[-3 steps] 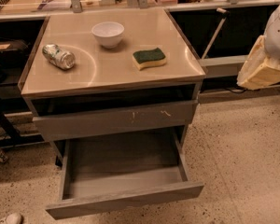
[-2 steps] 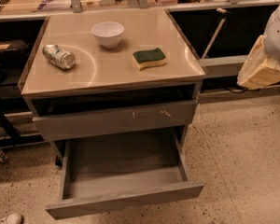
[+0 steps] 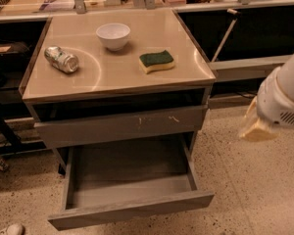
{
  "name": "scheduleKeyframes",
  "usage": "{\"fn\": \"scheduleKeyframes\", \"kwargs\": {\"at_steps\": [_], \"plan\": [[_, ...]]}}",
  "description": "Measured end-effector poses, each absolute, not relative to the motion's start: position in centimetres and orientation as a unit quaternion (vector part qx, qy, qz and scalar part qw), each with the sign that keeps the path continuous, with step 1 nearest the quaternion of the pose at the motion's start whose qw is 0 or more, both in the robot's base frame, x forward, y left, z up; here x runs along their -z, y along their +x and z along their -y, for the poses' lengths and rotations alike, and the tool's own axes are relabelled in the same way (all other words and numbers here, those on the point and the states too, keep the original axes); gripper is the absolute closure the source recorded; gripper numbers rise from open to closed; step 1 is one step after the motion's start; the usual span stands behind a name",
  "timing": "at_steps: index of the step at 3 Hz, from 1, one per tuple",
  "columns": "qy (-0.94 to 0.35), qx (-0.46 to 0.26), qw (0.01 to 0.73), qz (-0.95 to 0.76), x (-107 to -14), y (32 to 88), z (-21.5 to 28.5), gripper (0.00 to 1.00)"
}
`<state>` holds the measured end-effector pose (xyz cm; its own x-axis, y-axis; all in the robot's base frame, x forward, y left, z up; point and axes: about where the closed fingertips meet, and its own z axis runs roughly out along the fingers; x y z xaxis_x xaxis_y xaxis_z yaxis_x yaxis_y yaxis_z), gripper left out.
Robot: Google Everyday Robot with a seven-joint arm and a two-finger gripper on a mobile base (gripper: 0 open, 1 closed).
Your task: Close middle drawer
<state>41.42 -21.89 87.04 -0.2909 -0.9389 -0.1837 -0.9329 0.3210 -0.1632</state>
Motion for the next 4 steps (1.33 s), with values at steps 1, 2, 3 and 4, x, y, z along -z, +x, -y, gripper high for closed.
{"fn": "scheduleKeyframes", "kwargs": {"at_steps": [1,2,3,4], "plan": [[-0.570,-0.036,0.076,-0.817,-79.8,38.4,21.9,1.00],[-0.571,-0.042,0.064,-0.818,-78.8,37.5,22.0,1.00],[-0.569,-0.065,0.057,-0.818,-77.3,36.7,21.5,1.00],[-0.563,-0.106,0.042,-0.818,-72.0,34.9,18.6,1.00]]}}
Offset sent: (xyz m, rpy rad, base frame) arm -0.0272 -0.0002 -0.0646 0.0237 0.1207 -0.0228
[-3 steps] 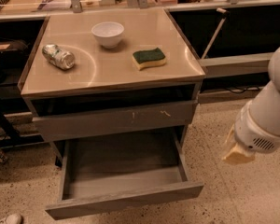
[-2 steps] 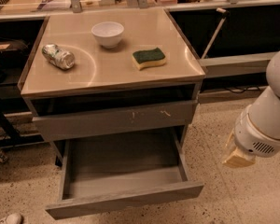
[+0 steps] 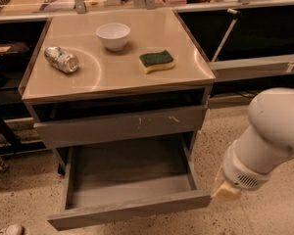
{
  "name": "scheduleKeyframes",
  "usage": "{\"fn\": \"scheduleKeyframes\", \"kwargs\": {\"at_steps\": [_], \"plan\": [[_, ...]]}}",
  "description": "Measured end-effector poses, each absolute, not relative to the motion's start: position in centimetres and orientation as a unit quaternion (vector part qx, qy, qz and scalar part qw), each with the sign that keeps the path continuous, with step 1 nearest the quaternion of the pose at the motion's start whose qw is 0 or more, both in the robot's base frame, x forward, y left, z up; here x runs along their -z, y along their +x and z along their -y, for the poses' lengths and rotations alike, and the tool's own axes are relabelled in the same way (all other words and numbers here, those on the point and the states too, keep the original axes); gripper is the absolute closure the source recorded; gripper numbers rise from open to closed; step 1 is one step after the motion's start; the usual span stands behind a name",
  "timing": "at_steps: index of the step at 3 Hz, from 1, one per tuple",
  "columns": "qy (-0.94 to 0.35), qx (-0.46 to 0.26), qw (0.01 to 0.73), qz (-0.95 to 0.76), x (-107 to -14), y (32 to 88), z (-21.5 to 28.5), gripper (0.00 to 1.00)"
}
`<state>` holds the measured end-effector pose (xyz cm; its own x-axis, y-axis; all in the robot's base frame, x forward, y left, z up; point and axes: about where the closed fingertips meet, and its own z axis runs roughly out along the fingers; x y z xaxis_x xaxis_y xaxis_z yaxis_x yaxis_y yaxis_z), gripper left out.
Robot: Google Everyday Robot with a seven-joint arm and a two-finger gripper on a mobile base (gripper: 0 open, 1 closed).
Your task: Close middle drawer
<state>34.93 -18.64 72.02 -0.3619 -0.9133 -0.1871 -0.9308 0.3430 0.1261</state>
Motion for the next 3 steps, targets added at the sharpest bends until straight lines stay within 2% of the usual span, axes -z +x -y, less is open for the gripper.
{"fn": "scheduleKeyframes", "kwargs": {"at_steps": [2,3], "plan": [[-0.558,-0.182,-0.001,-0.809,-60.7,32.3,13.0,1.00],[-0.557,-0.190,-0.005,-0.809,-59.7,32.1,12.6,1.00]]}}
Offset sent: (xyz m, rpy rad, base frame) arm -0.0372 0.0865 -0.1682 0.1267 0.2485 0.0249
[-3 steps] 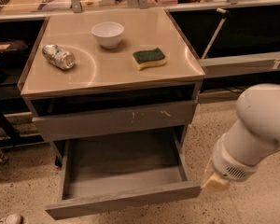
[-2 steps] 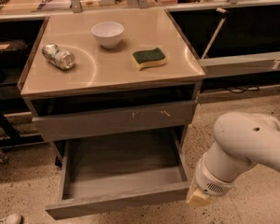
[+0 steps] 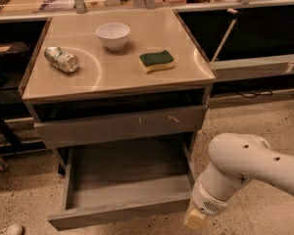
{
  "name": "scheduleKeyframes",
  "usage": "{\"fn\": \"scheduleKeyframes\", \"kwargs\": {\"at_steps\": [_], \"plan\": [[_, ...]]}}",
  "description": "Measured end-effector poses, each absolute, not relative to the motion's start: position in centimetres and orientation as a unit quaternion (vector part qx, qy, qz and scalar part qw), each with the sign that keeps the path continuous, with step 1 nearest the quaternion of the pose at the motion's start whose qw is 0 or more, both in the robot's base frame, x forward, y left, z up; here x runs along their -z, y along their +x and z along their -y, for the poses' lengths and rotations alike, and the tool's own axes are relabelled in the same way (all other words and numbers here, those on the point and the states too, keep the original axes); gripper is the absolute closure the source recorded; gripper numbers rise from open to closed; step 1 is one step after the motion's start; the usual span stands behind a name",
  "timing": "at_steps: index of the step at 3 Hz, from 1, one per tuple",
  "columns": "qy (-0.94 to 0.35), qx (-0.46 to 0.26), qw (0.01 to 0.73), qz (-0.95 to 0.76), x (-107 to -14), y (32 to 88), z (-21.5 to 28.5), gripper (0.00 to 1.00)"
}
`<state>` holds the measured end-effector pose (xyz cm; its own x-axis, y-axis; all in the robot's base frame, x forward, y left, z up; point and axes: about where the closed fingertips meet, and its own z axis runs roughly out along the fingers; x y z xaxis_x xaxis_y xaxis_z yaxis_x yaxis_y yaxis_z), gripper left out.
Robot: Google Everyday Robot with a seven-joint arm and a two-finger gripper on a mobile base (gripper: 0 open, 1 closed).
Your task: Close middle drawer
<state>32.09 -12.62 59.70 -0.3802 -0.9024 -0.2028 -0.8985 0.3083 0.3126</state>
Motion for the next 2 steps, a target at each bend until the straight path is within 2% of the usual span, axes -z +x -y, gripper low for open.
{"fn": "scheduleKeyframes", "kwargs": {"at_steps": [2], "plan": [[0.517,0.223,0.021,0.826,-51.0,29.9,10.5,1.00]]}}
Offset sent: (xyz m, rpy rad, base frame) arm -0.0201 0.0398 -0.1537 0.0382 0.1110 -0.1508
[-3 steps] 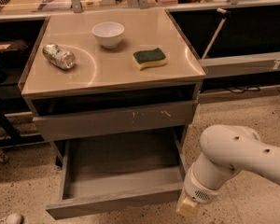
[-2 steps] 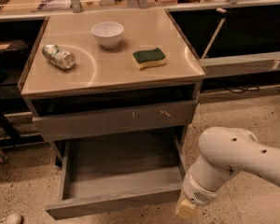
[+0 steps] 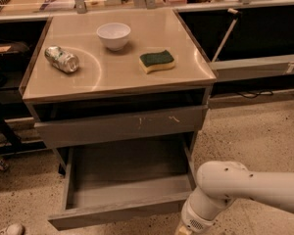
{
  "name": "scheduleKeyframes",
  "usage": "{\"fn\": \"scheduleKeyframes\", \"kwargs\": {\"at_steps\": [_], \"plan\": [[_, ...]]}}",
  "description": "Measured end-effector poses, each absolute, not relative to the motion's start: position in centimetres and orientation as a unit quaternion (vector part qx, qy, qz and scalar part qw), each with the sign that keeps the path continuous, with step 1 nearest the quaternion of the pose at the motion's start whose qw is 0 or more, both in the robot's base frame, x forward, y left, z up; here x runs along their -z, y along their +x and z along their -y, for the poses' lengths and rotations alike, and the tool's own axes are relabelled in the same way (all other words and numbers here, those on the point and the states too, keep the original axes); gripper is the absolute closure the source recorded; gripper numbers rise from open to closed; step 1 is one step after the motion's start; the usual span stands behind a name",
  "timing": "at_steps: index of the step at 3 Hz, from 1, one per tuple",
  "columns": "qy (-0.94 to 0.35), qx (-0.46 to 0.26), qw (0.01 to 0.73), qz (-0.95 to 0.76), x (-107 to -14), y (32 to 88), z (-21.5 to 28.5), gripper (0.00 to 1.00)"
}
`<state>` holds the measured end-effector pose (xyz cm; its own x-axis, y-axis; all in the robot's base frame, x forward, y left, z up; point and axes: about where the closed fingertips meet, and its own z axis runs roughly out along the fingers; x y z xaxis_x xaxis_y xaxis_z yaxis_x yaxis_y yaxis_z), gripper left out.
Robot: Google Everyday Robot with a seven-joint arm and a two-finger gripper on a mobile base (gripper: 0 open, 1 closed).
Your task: Close middle drawer
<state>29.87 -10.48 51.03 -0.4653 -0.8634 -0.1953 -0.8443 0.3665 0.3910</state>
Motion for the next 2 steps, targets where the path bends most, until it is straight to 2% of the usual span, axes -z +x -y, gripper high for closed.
{"fn": "scheduleKeyframes", "kwargs": {"at_steps": [2], "plan": [[0.497,0.232,0.028,0.836,-44.8,31.6,8.4,1.00]]}}
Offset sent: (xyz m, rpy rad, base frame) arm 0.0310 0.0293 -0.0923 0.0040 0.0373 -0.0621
